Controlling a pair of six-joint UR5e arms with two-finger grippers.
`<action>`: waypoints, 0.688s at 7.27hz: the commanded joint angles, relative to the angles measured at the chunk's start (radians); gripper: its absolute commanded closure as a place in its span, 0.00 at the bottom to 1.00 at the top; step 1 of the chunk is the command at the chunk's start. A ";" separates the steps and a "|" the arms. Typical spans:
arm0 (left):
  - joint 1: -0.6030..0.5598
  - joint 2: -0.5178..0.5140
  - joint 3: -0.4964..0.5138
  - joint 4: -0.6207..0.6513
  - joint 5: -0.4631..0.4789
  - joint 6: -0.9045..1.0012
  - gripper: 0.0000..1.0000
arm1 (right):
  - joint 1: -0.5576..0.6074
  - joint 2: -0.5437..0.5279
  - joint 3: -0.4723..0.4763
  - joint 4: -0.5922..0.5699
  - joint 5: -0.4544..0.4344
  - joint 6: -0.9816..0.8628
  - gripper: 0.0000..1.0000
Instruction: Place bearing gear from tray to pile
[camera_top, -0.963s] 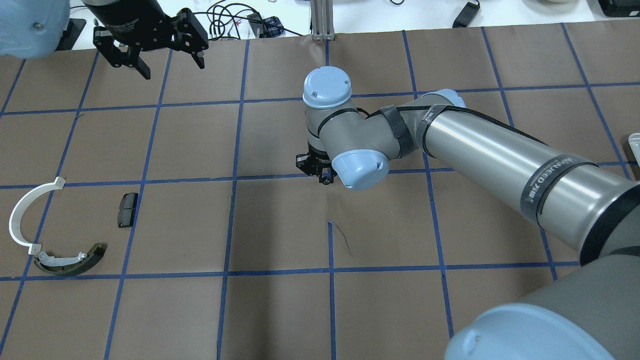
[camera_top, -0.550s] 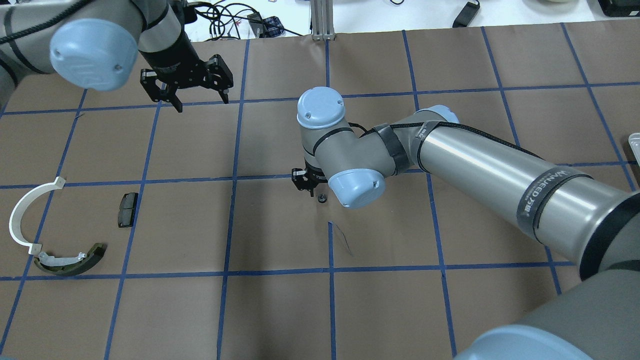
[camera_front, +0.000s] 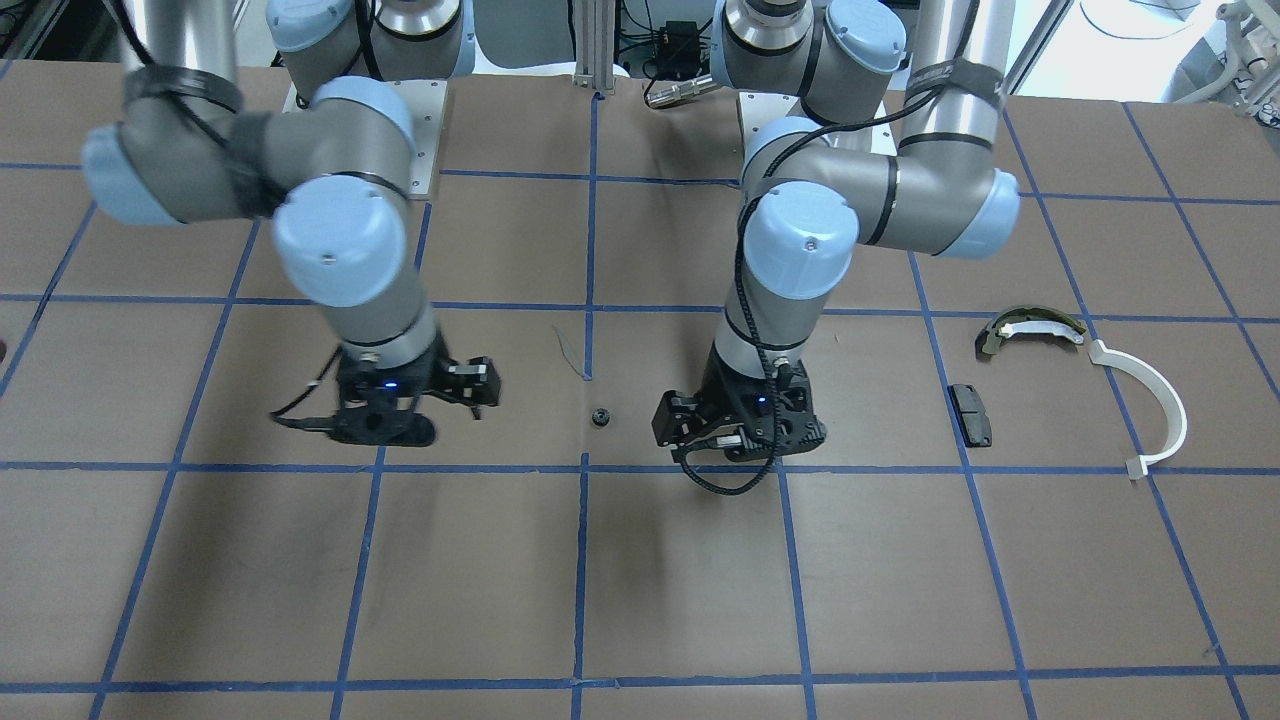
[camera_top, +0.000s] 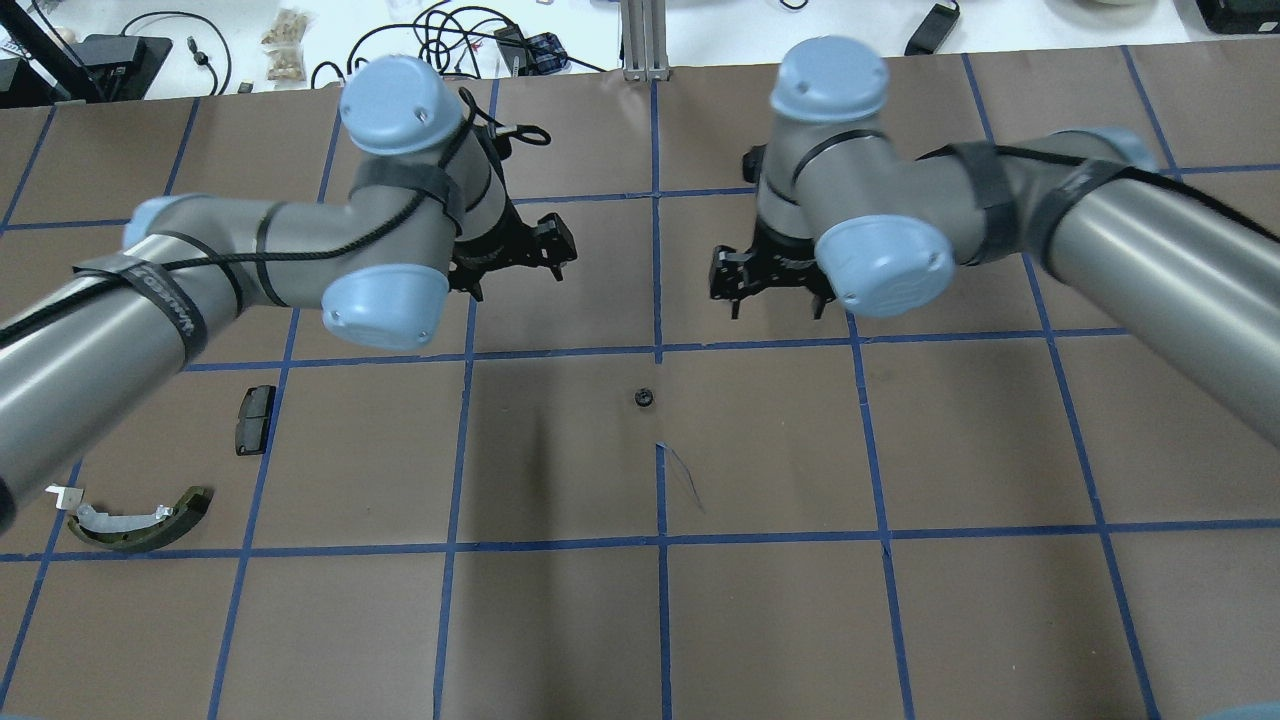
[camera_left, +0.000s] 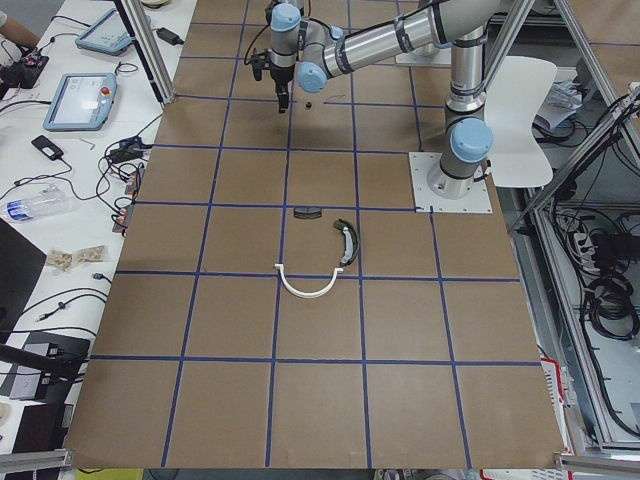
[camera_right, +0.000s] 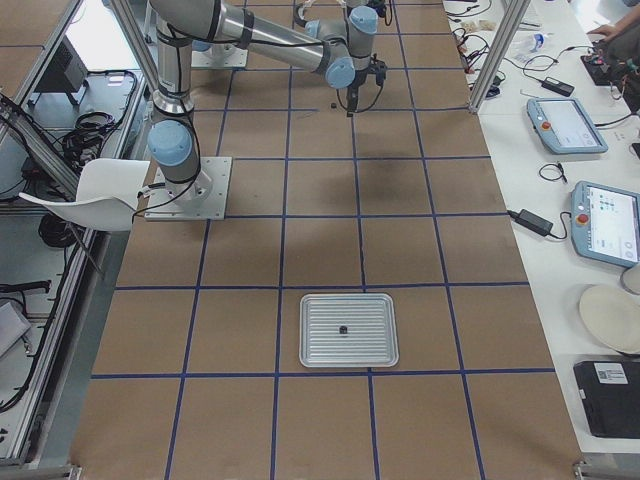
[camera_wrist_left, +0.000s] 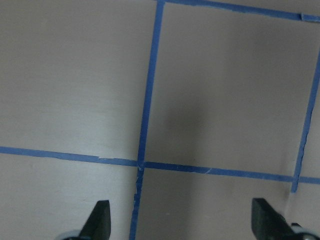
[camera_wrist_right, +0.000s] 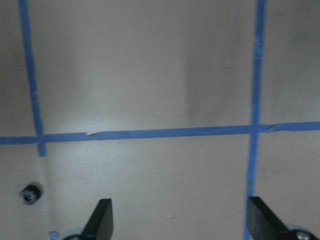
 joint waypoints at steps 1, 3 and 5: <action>-0.167 -0.055 -0.032 0.085 0.077 -0.166 0.00 | -0.264 -0.070 0.000 0.078 0.000 -0.205 0.06; -0.217 -0.096 -0.032 0.084 0.082 -0.176 0.00 | -0.482 -0.075 -0.001 0.081 -0.022 -0.391 0.06; -0.247 -0.128 -0.035 0.076 0.079 -0.157 0.00 | -0.643 -0.073 -0.003 0.068 -0.078 -0.599 0.07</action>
